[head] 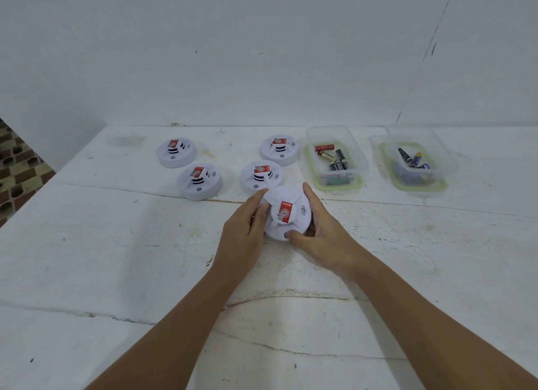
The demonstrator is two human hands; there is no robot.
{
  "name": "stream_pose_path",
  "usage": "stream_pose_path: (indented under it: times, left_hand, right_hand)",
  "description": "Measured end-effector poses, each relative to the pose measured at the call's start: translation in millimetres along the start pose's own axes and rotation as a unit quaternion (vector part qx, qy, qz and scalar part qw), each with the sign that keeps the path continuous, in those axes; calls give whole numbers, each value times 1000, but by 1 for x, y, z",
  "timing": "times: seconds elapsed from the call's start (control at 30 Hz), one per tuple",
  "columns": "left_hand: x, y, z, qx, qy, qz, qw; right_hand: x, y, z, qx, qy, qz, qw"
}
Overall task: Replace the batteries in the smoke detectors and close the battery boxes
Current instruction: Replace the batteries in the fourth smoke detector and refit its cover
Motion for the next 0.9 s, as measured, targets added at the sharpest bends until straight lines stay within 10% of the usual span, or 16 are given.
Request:
stream_pose_path:
  times: [0.9]
  left_hand:
    - [1, -1, 0, 3, -1, -2, 1000]
  right_hand:
    - [2, 0, -2, -2, 5, -11, 1000]
Point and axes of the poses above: each hand's wrist, its own y-axis towards the middle knuckle, its own x-axis out of the palm, z = x × y, the point moved 9 cm from there along y, towards the middle knuckle, and after that the axes turned 14 degrees about z, right-handed, at the moved point
